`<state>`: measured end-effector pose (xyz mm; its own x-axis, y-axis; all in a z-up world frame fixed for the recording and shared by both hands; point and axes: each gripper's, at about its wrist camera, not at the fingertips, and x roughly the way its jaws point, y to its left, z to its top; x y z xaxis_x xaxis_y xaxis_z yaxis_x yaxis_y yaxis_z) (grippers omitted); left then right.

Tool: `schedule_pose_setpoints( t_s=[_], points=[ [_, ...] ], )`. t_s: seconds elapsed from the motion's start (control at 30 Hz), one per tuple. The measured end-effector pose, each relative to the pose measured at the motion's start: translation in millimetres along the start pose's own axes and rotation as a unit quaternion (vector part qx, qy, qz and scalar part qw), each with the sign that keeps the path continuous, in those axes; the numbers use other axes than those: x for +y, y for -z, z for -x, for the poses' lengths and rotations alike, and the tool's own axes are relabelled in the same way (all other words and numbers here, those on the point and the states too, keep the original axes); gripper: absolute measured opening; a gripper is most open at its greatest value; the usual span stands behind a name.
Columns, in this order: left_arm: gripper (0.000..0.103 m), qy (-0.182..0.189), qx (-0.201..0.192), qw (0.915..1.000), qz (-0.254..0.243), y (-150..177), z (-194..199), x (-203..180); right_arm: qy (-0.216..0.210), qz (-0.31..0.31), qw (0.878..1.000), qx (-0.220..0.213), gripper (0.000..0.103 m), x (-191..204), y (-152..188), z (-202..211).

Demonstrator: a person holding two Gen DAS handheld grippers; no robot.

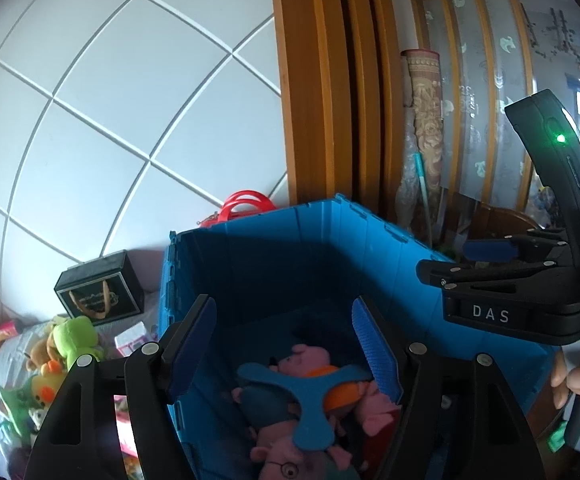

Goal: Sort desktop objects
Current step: 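Open both tools to drop the brush and holder into the crate, then move both tools back over the cluttered table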

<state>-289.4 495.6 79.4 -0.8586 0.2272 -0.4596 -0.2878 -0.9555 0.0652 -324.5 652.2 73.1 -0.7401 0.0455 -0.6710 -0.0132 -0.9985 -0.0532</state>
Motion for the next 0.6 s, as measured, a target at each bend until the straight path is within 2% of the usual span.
schedule_pose_setpoints(
  t_s=[0.2,0.43,0.6],
  points=[
    [0.071,0.006,-0.017,0.9998,0.000,9,28,4,0.004,-0.015,0.999,-0.038,0.056,8,21,32],
    [0.072,-0.009,-0.034,0.9994,0.003,25,55,17,0.026,-0.020,0.994,-0.104,0.057,30,51,76],
    [0.072,-0.016,-0.047,0.9987,0.014,36,76,31,0.031,-0.018,0.991,-0.130,0.057,45,66,97]
  ],
)
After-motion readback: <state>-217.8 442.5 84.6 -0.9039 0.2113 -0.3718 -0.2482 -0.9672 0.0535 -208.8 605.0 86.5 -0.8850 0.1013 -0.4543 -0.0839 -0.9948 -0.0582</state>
